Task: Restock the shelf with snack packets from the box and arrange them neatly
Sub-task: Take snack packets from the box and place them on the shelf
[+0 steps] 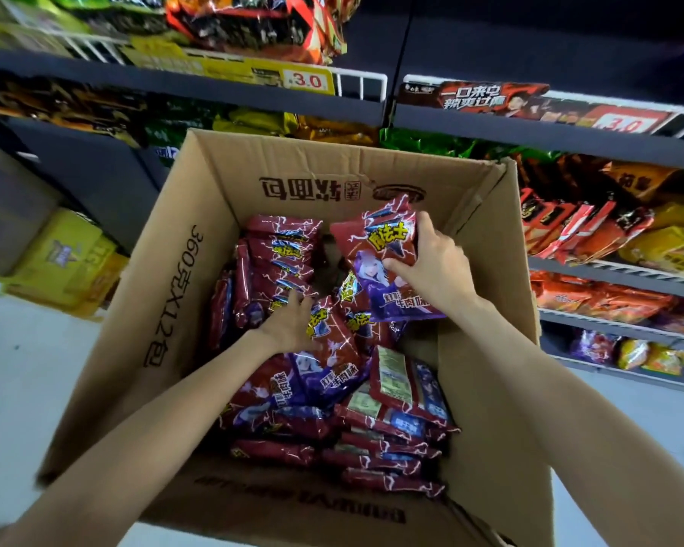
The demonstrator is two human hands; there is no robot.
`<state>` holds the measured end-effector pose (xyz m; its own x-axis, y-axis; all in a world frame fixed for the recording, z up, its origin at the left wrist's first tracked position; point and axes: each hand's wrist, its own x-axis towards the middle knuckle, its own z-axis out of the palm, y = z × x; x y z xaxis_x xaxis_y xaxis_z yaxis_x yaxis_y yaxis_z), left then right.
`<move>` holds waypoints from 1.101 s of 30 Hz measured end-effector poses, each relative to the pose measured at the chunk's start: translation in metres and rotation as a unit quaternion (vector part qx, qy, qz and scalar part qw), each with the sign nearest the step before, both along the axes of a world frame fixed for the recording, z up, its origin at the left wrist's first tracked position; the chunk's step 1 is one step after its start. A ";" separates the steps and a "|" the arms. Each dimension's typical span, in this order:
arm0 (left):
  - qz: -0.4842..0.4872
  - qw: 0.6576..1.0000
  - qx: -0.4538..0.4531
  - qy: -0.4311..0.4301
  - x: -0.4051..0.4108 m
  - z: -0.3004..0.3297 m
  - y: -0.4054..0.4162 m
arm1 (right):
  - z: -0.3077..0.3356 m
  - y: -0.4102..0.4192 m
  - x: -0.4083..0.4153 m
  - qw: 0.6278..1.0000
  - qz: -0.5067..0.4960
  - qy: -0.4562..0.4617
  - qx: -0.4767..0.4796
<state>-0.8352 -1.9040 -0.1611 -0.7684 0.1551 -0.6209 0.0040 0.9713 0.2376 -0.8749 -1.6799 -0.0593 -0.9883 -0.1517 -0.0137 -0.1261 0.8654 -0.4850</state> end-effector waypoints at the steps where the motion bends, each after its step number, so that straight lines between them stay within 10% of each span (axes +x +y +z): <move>1: 0.009 1.000 0.003 -0.009 0.001 0.000 0.000 | -0.004 -0.002 0.002 0.999 0.015 -0.015 0.033; 10: -0.039 0.999 -0.014 -0.023 0.013 0.033 0.002 | 0.007 0.004 0.010 0.999 0.043 -0.001 0.021; 15: -0.027 0.987 -0.029 0.157 0.020 0.110 0.011 | 0.032 0.020 0.017 0.995 0.027 0.054 -0.074; 25: -0.017 0.816 -0.066 0.574 -0.001 0.242 0.076 | 0.111 0.121 0.005 0.945 -0.014 0.108 -0.309; 33: -0.007 0.746 -0.012 0.666 -0.058 0.301 0.176 | 0.163 0.236 -0.016 0.935 0.069 0.138 -0.320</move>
<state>-0.8932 -1.7279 0.1402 -0.7050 0.1697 0.6885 0.2303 0.9731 -0.0041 -0.8905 -1.4437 0.1039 -0.9112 -0.1686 0.3759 -0.4119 0.3754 -0.8303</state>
